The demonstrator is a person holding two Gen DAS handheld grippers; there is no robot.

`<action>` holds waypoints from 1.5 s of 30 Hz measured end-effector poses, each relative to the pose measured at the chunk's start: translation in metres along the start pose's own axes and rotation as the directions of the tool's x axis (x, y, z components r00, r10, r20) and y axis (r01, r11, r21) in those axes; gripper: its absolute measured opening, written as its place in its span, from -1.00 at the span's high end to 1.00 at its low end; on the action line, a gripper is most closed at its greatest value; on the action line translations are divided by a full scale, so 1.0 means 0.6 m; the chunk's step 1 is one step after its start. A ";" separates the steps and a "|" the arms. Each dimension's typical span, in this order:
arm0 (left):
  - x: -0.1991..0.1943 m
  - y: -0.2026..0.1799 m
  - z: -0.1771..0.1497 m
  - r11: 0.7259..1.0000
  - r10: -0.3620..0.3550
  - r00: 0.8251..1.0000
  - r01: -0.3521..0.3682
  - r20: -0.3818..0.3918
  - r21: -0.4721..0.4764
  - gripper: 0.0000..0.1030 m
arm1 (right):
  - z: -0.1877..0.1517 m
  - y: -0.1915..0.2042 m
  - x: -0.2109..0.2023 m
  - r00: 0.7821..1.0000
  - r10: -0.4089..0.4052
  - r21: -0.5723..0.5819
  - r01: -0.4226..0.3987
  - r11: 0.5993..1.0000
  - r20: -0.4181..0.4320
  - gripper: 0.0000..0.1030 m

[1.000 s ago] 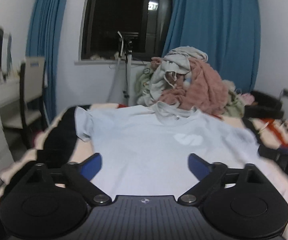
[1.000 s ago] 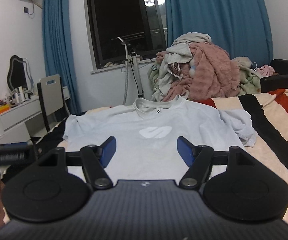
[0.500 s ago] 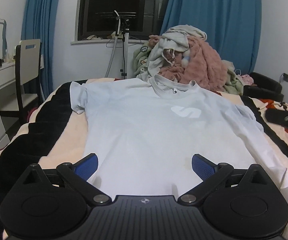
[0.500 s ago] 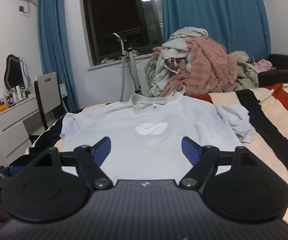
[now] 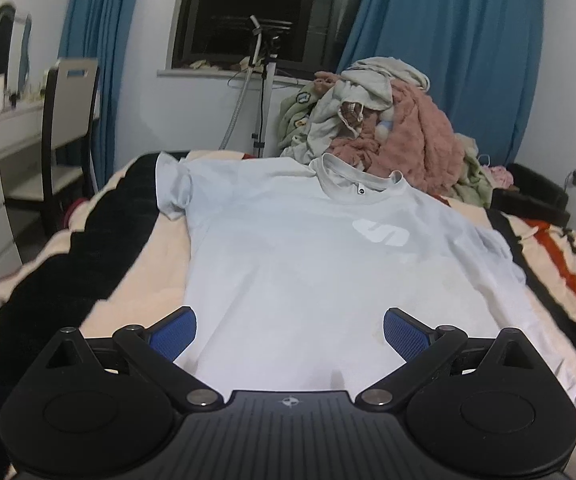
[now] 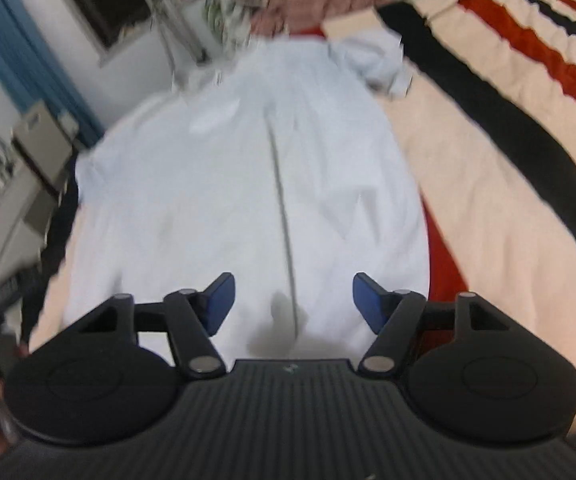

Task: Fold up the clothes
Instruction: 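Grasp the side edge of the T-shirt with the right gripper, then lift the held side and fold it over toward the shirt's center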

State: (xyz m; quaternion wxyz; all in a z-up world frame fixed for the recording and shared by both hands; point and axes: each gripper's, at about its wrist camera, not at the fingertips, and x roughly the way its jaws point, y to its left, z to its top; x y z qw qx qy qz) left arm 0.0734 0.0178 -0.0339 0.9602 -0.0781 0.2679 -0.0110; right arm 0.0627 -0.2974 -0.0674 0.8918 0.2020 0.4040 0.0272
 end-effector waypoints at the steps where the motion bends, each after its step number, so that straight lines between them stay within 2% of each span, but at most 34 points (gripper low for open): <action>1: -0.001 0.002 0.000 1.000 -0.005 1.000 0.005 -0.003 -0.007 -0.96 | -0.003 0.006 0.001 0.999 -0.018 -0.018 0.017 1.000 -0.038 -0.10; 4: -0.004 0.006 0.000 1.000 -0.015 1.000 0.014 -0.009 -0.023 -0.96 | -0.018 0.018 0.025 0.987 -0.091 -0.040 0.087 0.995 -0.133 0.13; 6: -0.007 0.008 -0.001 0.999 -0.015 1.000 0.015 -0.007 -0.030 -0.96 | -0.023 0.019 0.047 0.972 -0.144 -0.052 0.136 0.989 -0.184 0.16; 8: -0.009 0.010 -0.002 0.999 -0.009 1.000 0.009 -0.008 -0.037 -0.96 | -0.023 0.015 0.073 0.958 -0.183 -0.038 0.179 0.983 -0.222 0.45; 9: -0.010 0.012 -0.003 0.999 -0.006 1.000 0.005 -0.010 -0.039 -0.96 | -0.022 0.011 0.080 0.954 -0.194 -0.020 0.195 0.981 -0.230 0.75; 10: -0.011 0.014 -0.004 0.999 -0.002 1.000 0.001 -0.013 -0.041 -0.96 | -0.020 0.006 0.087 0.949 -0.204 -0.001 0.210 0.978 -0.238 0.85; 15: -0.018 0.024 -0.011 0.999 0.016 1.000 -0.017 -0.021 -0.046 -0.96 | -0.009 -0.006 0.032 0.954 -0.253 0.067 0.266 0.962 -0.163 0.90; 18: -0.020 0.031 -0.011 0.997 0.023 0.999 -0.026 -0.039 -0.073 -0.96 | 0.006 -0.022 -0.020 0.941 -0.321 0.067 0.328 0.942 -0.105 0.90; 20: -0.023 0.031 -0.012 0.996 0.024 0.999 -0.027 -0.046 -0.084 -0.96 | 0.013 -0.040 -0.048 0.931 -0.354 0.075 0.361 0.930 -0.094 0.90; 24: -0.032 0.016 -0.017 0.998 0.040 0.998 -0.042 -0.042 -0.051 -0.96 | 0.009 -0.072 -0.084 0.920 -0.384 0.127 0.392 0.911 -0.080 0.88; 27: -0.042 -0.003 -0.023 0.999 0.055 0.998 -0.055 -0.021 0.002 -0.96 | 0.012 -0.072 -0.102 0.928 -0.370 0.149 0.371 0.917 -0.037 0.83; 29: -0.049 -0.015 -0.026 0.998 0.057 0.998 -0.057 -0.005 0.031 -0.96 | 0.016 -0.078 -0.104 0.952 -0.305 0.179 0.305 0.936 -0.028 0.44; 30: -0.052 -0.021 -0.027 0.997 0.058 0.998 -0.058 0.004 0.047 -0.96 | 0.017 -0.080 -0.104 0.962 -0.274 0.199 0.273 0.941 -0.024 -0.16; 32: -0.058 -0.032 -0.030 0.995 0.061 0.998 -0.062 0.021 0.080 -0.96 | 0.022 -0.088 -0.105 0.976 -0.217 0.268 0.201 0.942 0.029 -0.69; 34: -0.062 -0.044 -0.034 0.992 0.061 0.998 -0.064 0.033 0.108 -0.96 | 0.033 -0.097 -0.101 0.984 -0.150 0.333 0.111 0.936 0.092 -0.66; 36: -0.066 -0.052 -0.039 0.990 0.052 0.998 -0.056 0.038 0.130 -0.96 | 0.043 -0.107 -0.097 0.984 -0.086 0.390 0.018 0.920 0.158 -0.66; 39: -0.069 -0.062 -0.045 0.986 0.044 0.998 -0.052 0.049 0.158 -0.96 | 0.077 -0.135 -0.057 0.955 -0.005 0.518 -0.157 0.841 0.297 -0.69; 41: -0.071 -0.067 -0.047 0.984 0.040 0.997 -0.050 0.060 0.169 -0.96 | 0.107 -0.157 -0.008 0.926 0.062 0.585 -0.286 0.759 0.372 -0.68; 45: -0.070 -0.067 -0.050 0.984 0.036 0.996 -0.050 0.082 0.174 -0.96 | 0.163 -0.184 0.102 0.886 0.135 0.599 -0.405 0.691 0.443 -0.68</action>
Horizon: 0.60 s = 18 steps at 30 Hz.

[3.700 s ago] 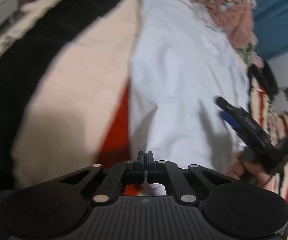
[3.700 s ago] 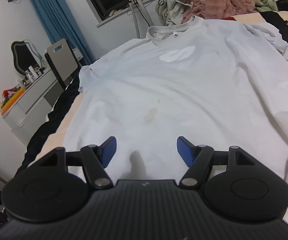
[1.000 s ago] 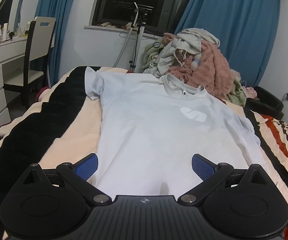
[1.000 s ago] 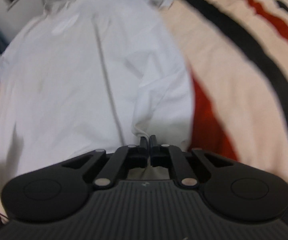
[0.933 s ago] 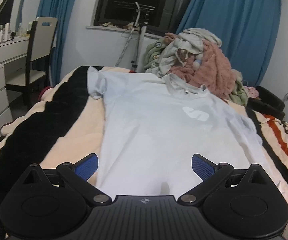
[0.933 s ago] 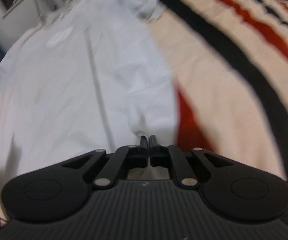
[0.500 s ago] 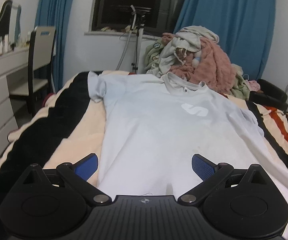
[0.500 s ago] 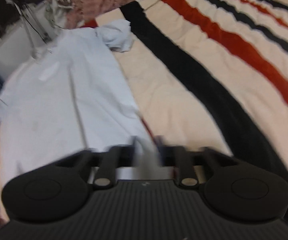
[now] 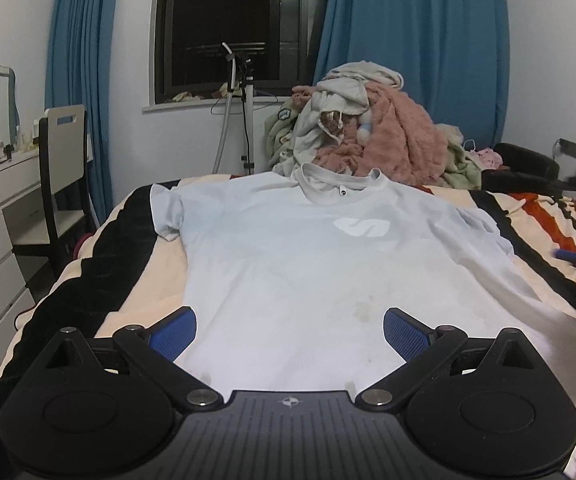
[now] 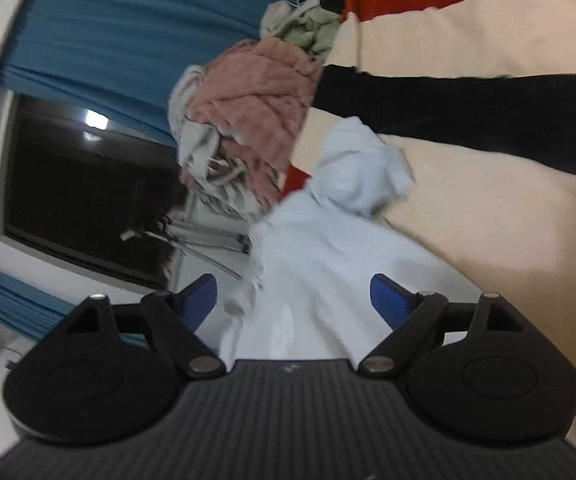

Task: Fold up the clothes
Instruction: 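Lift the held side and fold it over toward the shirt's center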

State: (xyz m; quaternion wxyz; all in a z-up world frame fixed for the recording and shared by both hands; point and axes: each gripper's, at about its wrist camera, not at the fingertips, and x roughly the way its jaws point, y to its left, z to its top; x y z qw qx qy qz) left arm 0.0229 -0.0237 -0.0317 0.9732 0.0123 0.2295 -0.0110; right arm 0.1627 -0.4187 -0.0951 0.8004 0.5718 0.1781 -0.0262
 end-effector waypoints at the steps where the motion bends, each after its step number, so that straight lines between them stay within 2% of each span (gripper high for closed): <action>1: 0.003 0.002 0.000 1.000 -0.001 1.000 0.001 0.003 -0.003 -0.96 | 0.008 -0.007 0.030 1.000 0.027 0.020 -0.027 0.999 0.002 -0.68; 3: 0.010 0.004 -0.001 1.000 -0.007 1.000 0.007 0.008 -0.010 -0.96 | 0.024 -0.027 0.086 0.998 0.069 0.067 -0.068 0.995 -0.011 -0.68; 5: 0.021 0.007 0.000 1.000 -0.015 1.000 0.015 0.014 -0.017 -0.96 | 0.037 -0.052 0.138 0.996 0.078 0.111 -0.071 0.991 -0.054 -0.66; 10: 0.064 0.018 0.003 0.998 -0.028 1.000 0.028 -0.001 -0.059 -0.96 | 0.057 -0.084 0.230 0.998 -0.003 0.042 0.006 0.999 -0.067 -0.66; 12: 0.083 0.025 0.005 0.996 -0.030 0.999 0.028 -0.019 -0.082 -0.96 | 0.068 -0.100 0.260 0.998 -0.011 0.032 0.012 0.999 -0.056 -0.61; 18: 0.126 0.041 0.001 0.989 -0.055 0.995 0.042 -0.086 -0.145 -0.96 | 0.090 -0.102 0.324 0.990 0.138 0.009 -0.138 0.990 -0.007 -0.62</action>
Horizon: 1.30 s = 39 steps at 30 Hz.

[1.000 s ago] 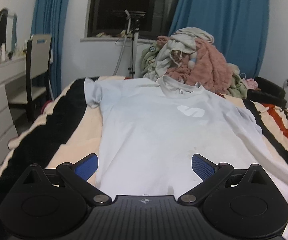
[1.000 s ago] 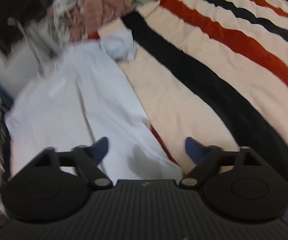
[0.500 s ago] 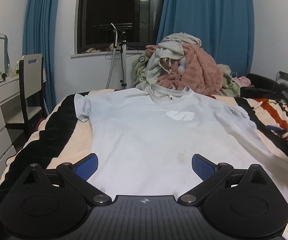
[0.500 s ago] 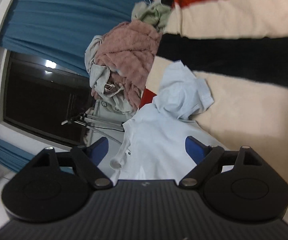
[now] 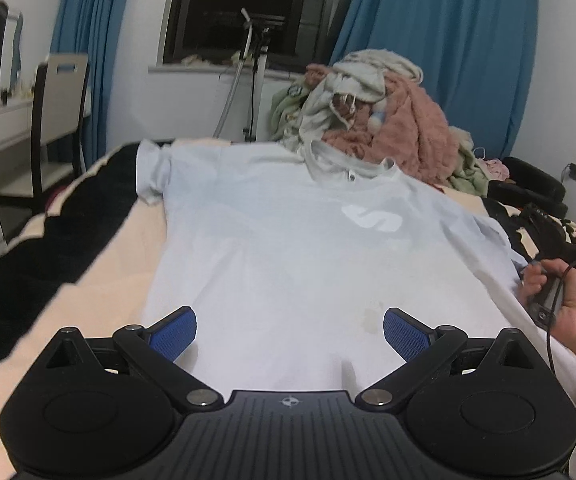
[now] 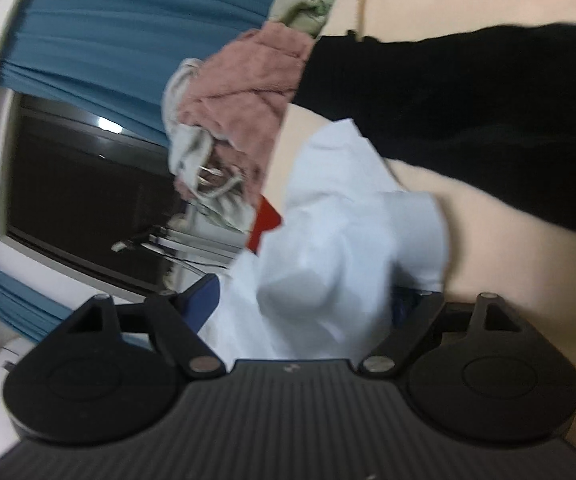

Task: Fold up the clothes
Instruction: 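Lift the held side and fold it over toward the shirt's center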

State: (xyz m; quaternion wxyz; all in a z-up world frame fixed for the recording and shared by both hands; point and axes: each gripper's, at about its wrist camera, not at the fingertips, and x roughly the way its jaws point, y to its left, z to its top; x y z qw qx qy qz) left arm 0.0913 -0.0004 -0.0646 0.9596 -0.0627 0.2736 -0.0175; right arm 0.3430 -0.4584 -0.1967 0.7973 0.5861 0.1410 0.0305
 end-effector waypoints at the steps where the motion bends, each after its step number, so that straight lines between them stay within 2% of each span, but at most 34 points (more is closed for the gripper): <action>1: 0.005 0.002 0.000 1.000 -0.003 1.000 0.003 -0.006 -0.004 -0.96 | 0.001 -0.001 0.010 1.000 0.022 0.005 -0.022 1.000 0.012 -0.61; 2: 0.011 0.003 0.000 1.000 -0.006 1.000 0.006 -0.010 -0.008 -0.96 | 0.002 -0.001 0.021 0.999 0.031 0.007 -0.031 1.000 0.016 -0.60; 3: 0.016 0.005 -0.001 1.000 -0.010 1.000 0.010 -0.015 -0.011 -0.96 | 0.006 0.003 0.033 1.000 0.012 -0.011 -0.012 1.000 0.012 -0.55; 4: 0.020 0.005 -0.002 1.000 -0.011 1.000 0.011 -0.020 -0.011 -0.96 | 0.011 0.007 0.045 1.000 -0.009 -0.030 0.009 0.999 0.007 -0.40; 6: 0.031 0.006 -0.006 1.000 -0.011 0.999 0.011 -0.034 -0.013 -0.96 | 0.021 0.015 0.070 0.999 -0.052 -0.070 0.052 0.996 -0.002 -0.35; 8: 0.043 0.006 -0.008 1.000 -0.012 0.999 0.011 -0.052 -0.015 -0.96 | 0.034 0.020 0.081 0.999 -0.042 -0.108 0.043 0.993 0.011 -0.27; 11: 0.059 0.006 -0.009 1.000 -0.011 0.997 0.010 -0.070 -0.021 -0.96 | 0.052 0.016 0.098 0.996 -0.083 -0.122 0.084 0.989 0.010 0.46; 12: 0.061 0.006 -0.009 1.000 -0.009 0.997 0.007 -0.073 -0.025 -0.96 | 0.059 0.015 0.100 0.997 -0.083 -0.124 0.083 0.989 0.009 0.81; 14: 0.067 0.005 -0.008 1.000 -0.004 0.997 0.002 -0.077 -0.031 -0.96 | 0.073 0.012 0.105 0.997 -0.078 -0.127 0.079 0.989 0.006 0.84; 17: 0.074 0.004 -0.007 0.999 0.003 0.997 -0.006 -0.083 -0.041 -0.96 | 0.103 0.028 0.087 0.992 -0.084 -0.220 0.102 0.970 0.089 0.87; 22: 0.070 0.006 0.003 0.998 -0.006 0.998 0.002 -0.067 -0.067 -0.96 | 0.150 0.031 0.047 0.962 -0.139 -0.323 0.212 0.922 0.233 0.91; 25: 0.061 0.009 0.013 0.998 -0.002 0.999 -0.001 -0.040 -0.070 -0.96 | 0.151 0.062 0.042 0.948 -0.169 -0.401 0.269 0.876 0.269 0.91; 30: 0.036 0.021 0.038 0.995 0.007 1.000 -0.007 0.002 -0.095 -0.96 | 0.152 0.116 0.036 0.920 -0.208 -0.518 0.362 0.775 0.332 0.91; 33: 0.015 0.040 0.048 0.994 0.026 0.999 -0.024 0.019 -0.104 -0.96 | 0.111 0.213 0.039 0.907 -0.179 -0.636 0.398 0.661 0.381 0.91; 35: 0.003 0.056 0.052 0.993 0.046 0.999 -0.043 0.022 -0.109 -0.96 | 0.056 0.282 0.048 0.902 -0.151 -0.718 0.415 0.559 0.403 0.91; 39: -0.021 0.089 0.060 0.989 0.086 0.996 -0.082 0.027 -0.120 -0.96 | -0.066 0.401 0.079 0.900 -0.105 -0.839 0.432 0.330 0.422 0.91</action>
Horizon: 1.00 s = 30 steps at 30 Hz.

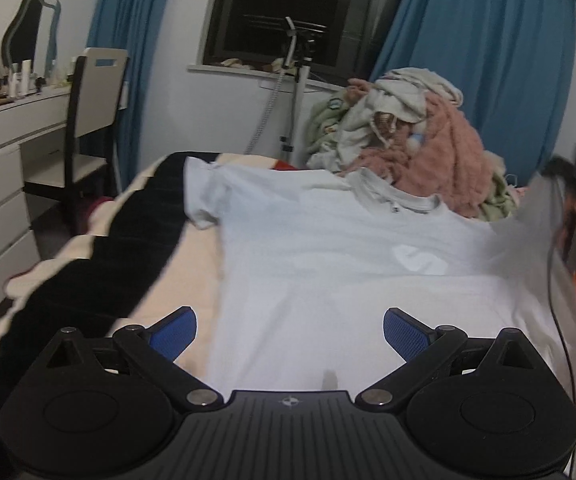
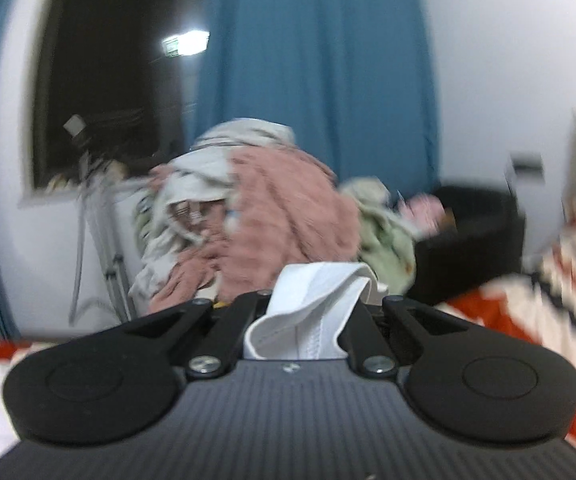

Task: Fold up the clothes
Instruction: 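Lift the held side and fold it over toward the shirt's center, then open the right gripper to release the folded side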

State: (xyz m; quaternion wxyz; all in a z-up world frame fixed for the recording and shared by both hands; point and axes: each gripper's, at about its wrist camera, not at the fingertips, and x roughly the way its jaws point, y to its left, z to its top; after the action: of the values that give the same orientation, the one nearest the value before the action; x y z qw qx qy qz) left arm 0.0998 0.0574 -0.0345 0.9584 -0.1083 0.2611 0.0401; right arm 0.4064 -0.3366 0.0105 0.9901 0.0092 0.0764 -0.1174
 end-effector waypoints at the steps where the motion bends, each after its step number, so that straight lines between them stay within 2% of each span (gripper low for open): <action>1: -0.005 0.008 0.003 1.000 0.010 1.000 -0.010 0.002 -0.003 -0.96 | 0.005 0.051 -0.006 1.000 0.007 -0.070 -0.007 0.998 0.003 0.91; 4: -0.021 0.033 0.013 0.999 0.039 0.999 -0.039 0.010 -0.010 -0.96 | -0.006 0.185 -0.010 0.999 0.038 -0.214 -0.041 0.976 -0.017 0.91; 8: -0.004 0.077 0.014 0.997 0.057 0.998 -0.058 -0.005 -0.059 -0.96 | -0.065 0.341 0.004 0.994 0.084 -0.340 -0.105 0.934 -0.077 0.91; 11: 0.016 0.105 0.012 0.994 0.073 0.997 -0.075 -0.030 -0.078 -0.96 | -0.123 0.428 0.020 0.981 0.108 -0.370 -0.162 0.915 -0.161 0.90; 14: 0.041 0.122 0.009 0.993 0.067 0.997 -0.071 -0.047 -0.099 -0.96 | -0.165 0.465 0.028 0.964 0.157 -0.362 -0.228 0.904 -0.216 0.84; 15: 0.051 0.125 0.009 0.992 0.061 0.996 -0.067 -0.059 -0.104 -0.96 | -0.169 0.466 0.032 0.951 0.177 -0.324 -0.256 0.911 -0.252 0.46; 16: 0.061 0.127 0.009 0.992 0.054 0.996 -0.062 -0.072 -0.109 -0.96 | -0.172 0.466 0.037 0.937 0.199 -0.281 -0.281 0.918 -0.289 -0.23; 17: 0.069 0.129 0.009 0.992 0.044 0.995 -0.054 -0.085 -0.117 -0.96 | -0.169 0.460 0.039 0.919 0.232 -0.229 -0.312 0.922 -0.320 -0.53; 18: 0.071 0.128 0.008 0.991 0.036 0.995 -0.047 -0.090 -0.122 -0.96 | -0.160 0.454 0.031 0.909 0.269 -0.183 -0.337 0.923 -0.317 -0.76; 22: 0.071 0.119 0.006 0.991 0.018 0.996 -0.029 -0.091 -0.129 -0.96 | -0.113 0.433 -0.017 0.885 0.361 -0.078 -0.398 0.914 -0.294 -0.76; 30: 0.027 0.075 0.008 0.998 0.027 0.999 -0.029 -0.036 -0.052 -0.96 | -0.027 0.344 -0.217 0.878 0.433 0.032 -0.437 0.899 -0.205 -0.76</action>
State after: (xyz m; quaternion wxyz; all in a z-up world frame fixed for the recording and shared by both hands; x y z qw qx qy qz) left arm 0.1097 0.1026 -0.0472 0.9498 -0.1304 0.2785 0.0584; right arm 0.3273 -0.1055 0.0148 0.9777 0.0310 0.1760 0.1101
